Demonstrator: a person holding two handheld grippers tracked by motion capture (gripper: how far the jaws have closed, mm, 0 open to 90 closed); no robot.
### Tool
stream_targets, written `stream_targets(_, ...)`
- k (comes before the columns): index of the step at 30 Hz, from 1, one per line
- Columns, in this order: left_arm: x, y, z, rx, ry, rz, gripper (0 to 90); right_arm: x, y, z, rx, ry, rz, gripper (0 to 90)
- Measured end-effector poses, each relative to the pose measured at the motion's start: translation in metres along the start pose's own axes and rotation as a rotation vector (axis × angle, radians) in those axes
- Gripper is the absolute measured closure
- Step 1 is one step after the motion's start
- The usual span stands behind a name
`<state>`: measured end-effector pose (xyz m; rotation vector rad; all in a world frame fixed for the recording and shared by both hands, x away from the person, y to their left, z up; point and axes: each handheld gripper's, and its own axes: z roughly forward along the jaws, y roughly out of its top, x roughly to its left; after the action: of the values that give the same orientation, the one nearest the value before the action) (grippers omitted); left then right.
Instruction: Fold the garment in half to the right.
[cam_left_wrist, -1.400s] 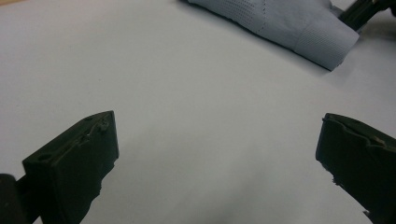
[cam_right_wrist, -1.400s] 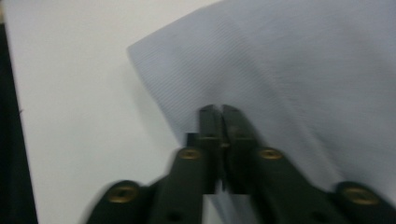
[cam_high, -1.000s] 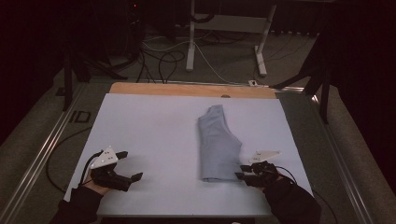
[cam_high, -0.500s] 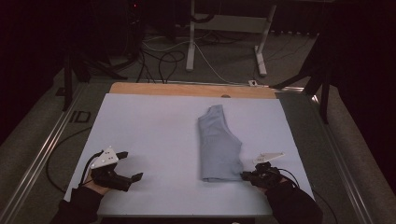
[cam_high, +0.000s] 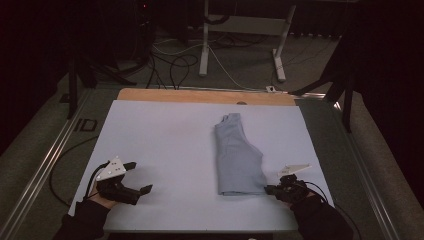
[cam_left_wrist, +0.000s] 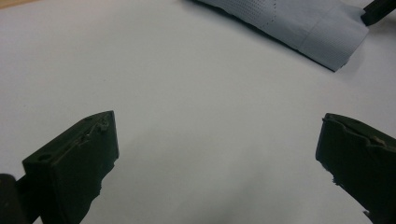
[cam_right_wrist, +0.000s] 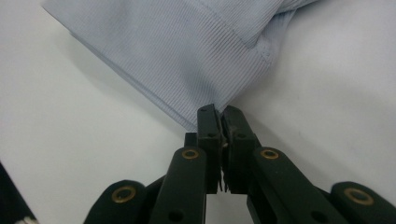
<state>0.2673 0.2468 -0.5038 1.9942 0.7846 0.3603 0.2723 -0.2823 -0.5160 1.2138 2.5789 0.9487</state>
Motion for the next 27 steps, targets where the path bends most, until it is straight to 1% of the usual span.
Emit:
stream_targets(2,0.000,0.000,0.000,-0.003,0.000,-0.003,0.4,-0.002,-0.001,0.002,0.007,-0.002,0.009,87.2)
stream_targets(4,0.000,0.000,0.000,0.001,0.000,0.002,0.4,-0.002,-0.002,0.003,0.017,-0.007,0.003,87.0)
stream_targets(9,0.000,0.000,0.000,0.000,-0.002,0.002,0.4,-0.003,-0.002,0.004,0.014,-0.002,0.006,86.2)
stream_targets(12,0.000,0.000,0.001,0.000,-0.002,0.000,0.4,-0.003,-0.002,0.005,0.011,0.003,0.010,82.6)
stream_targets(14,-0.001,0.000,0.001,0.003,-0.004,0.005,0.4,-0.003,-0.001,0.005,0.012,0.014,0.009,77.4)
stream_targets(16,0.000,0.000,0.001,0.002,-0.002,0.002,0.4,-0.002,-0.001,0.005,0.009,0.010,0.004,73.0)
stream_targets(18,-0.001,0.000,0.001,-0.001,-0.003,0.002,0.4,-0.003,0.000,0.003,-0.006,0.015,0.017,65.1)
stream_targets(19,-0.001,0.000,0.001,0.001,-0.003,0.004,0.4,-0.003,0.002,-0.001,-0.020,0.004,0.014,59.0)
stream_targets(21,0.000,0.000,0.001,-0.001,-0.004,0.003,0.4,-0.002,0.006,-0.007,-0.049,0.001,0.008,48.5)
stream_targets(23,0.000,0.000,0.000,-0.005,-0.003,0.000,0.4,-0.002,0.010,-0.012,-0.086,0.009,0.008,36.5)
stream_targets(24,-0.001,0.000,0.000,-0.005,-0.003,0.004,0.4,-0.002,0.010,-0.012,-0.086,0.009,0.008,36.5)
stream_targets(25,-0.001,0.000,0.000,-0.004,-0.004,0.008,0.4,-0.002,0.013,-0.015,-0.121,0.045,-0.008,23.1)
stream_targets(27,-0.001,0.000,-0.001,-0.005,-0.003,0.008,0.4,-0.002,0.013,-0.015,-0.121,0.045,-0.008,23.1)
